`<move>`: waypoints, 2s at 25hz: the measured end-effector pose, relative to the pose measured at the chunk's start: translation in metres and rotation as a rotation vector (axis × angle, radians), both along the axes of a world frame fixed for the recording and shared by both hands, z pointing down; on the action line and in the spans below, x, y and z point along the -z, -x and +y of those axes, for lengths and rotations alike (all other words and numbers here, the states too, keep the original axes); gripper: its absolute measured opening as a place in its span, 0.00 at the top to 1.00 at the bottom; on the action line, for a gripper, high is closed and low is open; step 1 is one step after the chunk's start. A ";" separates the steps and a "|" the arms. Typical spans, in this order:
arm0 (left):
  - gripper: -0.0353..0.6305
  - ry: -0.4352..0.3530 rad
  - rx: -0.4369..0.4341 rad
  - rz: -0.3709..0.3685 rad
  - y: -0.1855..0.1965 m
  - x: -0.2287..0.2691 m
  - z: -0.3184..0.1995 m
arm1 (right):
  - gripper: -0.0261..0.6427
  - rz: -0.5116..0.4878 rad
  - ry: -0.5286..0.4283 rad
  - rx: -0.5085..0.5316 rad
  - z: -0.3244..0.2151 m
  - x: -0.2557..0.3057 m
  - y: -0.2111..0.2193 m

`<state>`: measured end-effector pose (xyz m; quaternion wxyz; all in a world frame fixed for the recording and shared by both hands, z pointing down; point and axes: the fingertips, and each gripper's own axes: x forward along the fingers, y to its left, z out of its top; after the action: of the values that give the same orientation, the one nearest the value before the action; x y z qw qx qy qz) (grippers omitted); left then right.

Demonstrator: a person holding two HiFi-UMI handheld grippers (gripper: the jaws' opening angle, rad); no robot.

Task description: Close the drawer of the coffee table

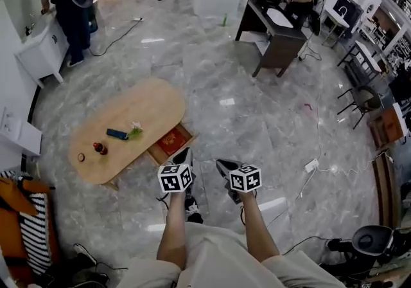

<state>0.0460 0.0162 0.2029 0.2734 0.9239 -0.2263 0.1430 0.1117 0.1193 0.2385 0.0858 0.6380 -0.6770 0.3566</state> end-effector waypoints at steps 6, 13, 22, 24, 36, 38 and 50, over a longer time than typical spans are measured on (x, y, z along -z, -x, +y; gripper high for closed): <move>0.93 -0.063 0.105 -0.060 0.014 -0.002 -0.055 | 0.94 0.064 -0.027 0.042 -0.062 -0.001 0.006; 0.93 -0.091 0.256 -0.192 0.064 -0.034 -0.089 | 0.94 0.097 -0.066 0.070 -0.123 -0.009 0.021; 0.93 -0.062 0.438 -0.287 0.129 -0.088 -0.102 | 0.94 0.206 -0.096 0.144 -0.153 -0.045 0.052; 0.93 -0.043 0.463 -0.285 0.132 -0.101 -0.101 | 0.94 0.204 -0.068 0.194 -0.154 -0.067 0.060; 0.93 -0.096 0.452 -0.408 0.122 -0.228 -0.087 | 0.94 0.235 -0.077 0.519 -0.161 -0.221 0.051; 0.93 -0.068 0.461 -0.446 0.125 -0.260 -0.078 | 0.94 0.253 -0.064 0.518 -0.160 -0.256 0.033; 0.93 -0.058 0.518 -0.463 0.131 -0.408 -0.070 | 0.94 0.381 -0.147 0.587 -0.183 -0.392 -0.053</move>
<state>-0.0848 -0.0542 0.6111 0.2154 0.7862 -0.5132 0.2684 0.1650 -0.0637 0.6301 0.2631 0.4760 -0.8271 0.1415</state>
